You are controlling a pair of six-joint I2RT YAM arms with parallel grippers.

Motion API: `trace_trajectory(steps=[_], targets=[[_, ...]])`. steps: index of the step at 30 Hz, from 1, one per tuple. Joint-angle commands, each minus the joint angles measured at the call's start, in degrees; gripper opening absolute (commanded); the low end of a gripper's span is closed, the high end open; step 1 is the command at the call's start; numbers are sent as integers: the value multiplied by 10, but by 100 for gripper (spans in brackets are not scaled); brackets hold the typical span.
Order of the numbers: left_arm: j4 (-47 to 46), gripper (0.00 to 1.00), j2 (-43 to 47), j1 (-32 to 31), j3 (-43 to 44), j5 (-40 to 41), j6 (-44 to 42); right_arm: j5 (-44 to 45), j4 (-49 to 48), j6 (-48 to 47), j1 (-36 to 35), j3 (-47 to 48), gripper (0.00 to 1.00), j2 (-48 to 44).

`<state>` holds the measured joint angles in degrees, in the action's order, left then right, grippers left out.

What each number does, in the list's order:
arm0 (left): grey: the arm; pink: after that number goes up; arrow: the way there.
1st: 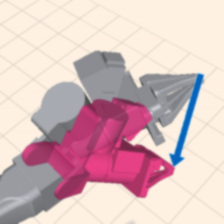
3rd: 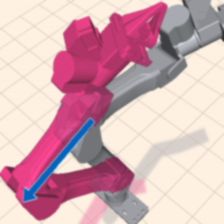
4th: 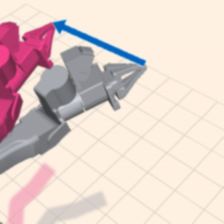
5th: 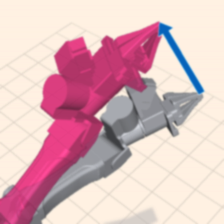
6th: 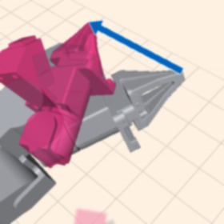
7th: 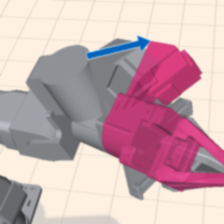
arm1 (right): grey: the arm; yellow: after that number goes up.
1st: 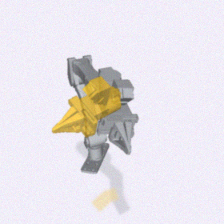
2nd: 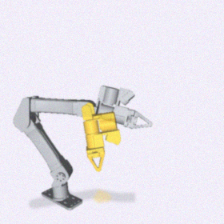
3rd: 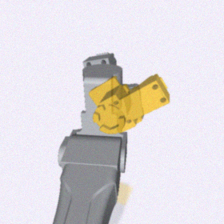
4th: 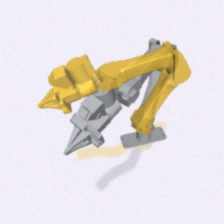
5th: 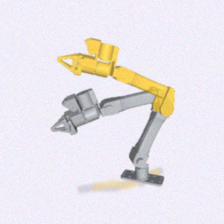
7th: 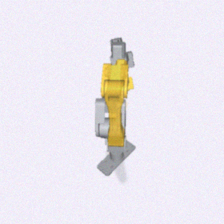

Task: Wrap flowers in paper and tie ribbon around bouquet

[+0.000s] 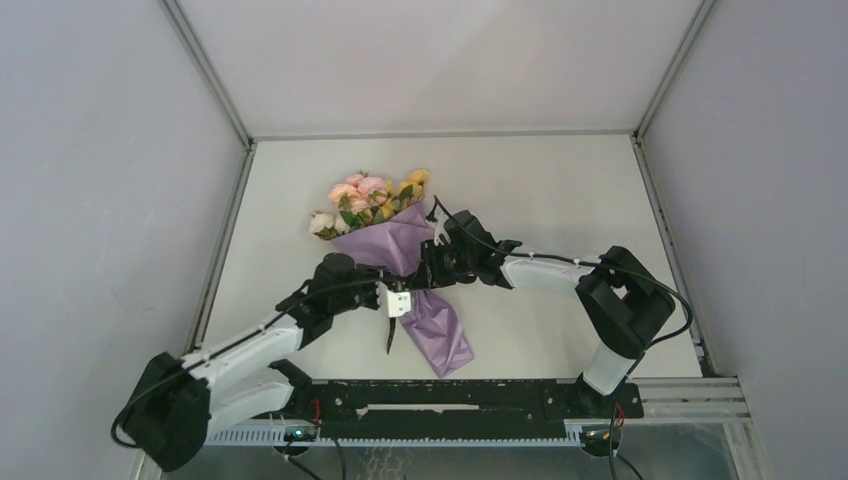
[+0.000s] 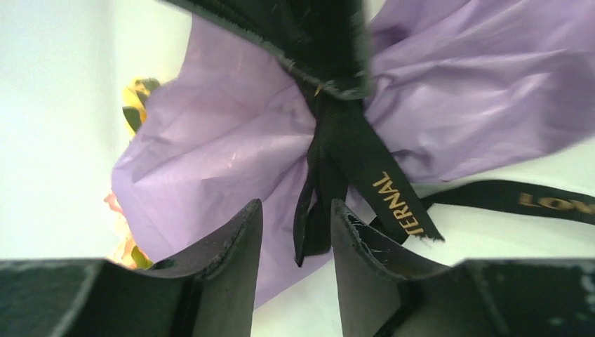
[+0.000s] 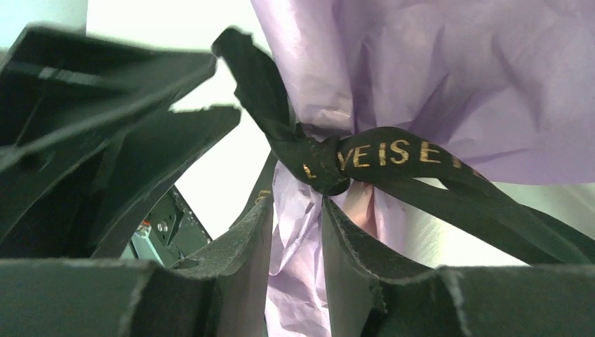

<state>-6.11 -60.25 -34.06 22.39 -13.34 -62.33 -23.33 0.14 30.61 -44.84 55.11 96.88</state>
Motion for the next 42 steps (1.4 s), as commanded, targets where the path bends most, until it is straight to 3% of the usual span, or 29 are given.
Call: trace_trajectory(steps=[1, 4, 8, 13, 16, 19, 21, 25, 38, 40, 42], targets=[[154, 46, 122, -20, 28, -101, 17, 15, -24, 13, 6, 3, 40, -7], [225, 41, 188, -39, -11, -153, -18, 21, -17, 9, 10, 3, 40, -12], [217, 31, 234, -65, -63, -134, -35, 31, -4, 3, 15, 3, 39, -20], [159, 33, 114, -68, -25, -66, 20, 29, -4, 3, 16, 3, 40, -20], [145, 40, 15, -66, 35, 10, 106, 33, -4, 2, 17, 3, 40, -24], [123, 55, 17, -64, 17, -3, 87, 41, 15, -6, 17, 3, 41, -28], [106, 57, 20, -64, 2, -5, 81, 46, 19, -10, 17, 1, 41, -30], [85, 54, -20, -63, 20, 41, 122, 40, 4, -5, 24, -16, 40, -40], [32, 45, -68, -60, 13, 53, 105, 35, -19, -5, 39, -40, 40, -55], [31, 40, -70, -60, 12, 53, 101, 33, -22, -4, 41, -43, 40, -55], [26, 26, -72, -60, 10, 56, 100, 31, -24, -4, 42, -46, 39, -56]])
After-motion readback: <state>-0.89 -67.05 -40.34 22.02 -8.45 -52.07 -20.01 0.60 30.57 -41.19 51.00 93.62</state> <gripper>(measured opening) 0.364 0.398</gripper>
